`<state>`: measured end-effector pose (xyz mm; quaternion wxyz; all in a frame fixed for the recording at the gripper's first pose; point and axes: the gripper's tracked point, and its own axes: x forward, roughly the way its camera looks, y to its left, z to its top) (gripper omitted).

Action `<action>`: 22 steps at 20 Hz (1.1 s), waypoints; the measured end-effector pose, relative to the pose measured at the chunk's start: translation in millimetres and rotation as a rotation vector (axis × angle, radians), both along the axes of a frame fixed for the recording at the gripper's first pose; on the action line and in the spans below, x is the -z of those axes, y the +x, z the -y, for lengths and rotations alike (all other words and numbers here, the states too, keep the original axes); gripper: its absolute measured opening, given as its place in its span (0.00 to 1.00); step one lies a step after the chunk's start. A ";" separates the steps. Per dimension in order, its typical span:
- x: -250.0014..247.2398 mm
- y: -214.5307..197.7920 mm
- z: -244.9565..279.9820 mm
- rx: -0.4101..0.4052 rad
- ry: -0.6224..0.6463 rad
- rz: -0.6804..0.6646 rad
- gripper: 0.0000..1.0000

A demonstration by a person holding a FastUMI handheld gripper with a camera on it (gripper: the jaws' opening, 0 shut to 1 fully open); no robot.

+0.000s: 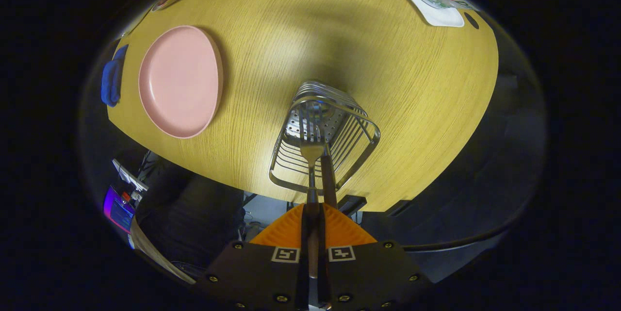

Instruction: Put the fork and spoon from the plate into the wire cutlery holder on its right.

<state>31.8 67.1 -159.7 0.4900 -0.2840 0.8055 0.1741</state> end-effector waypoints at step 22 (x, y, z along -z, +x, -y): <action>16.7 24.3 -22.4 0.027 -0.013 0.026 0.16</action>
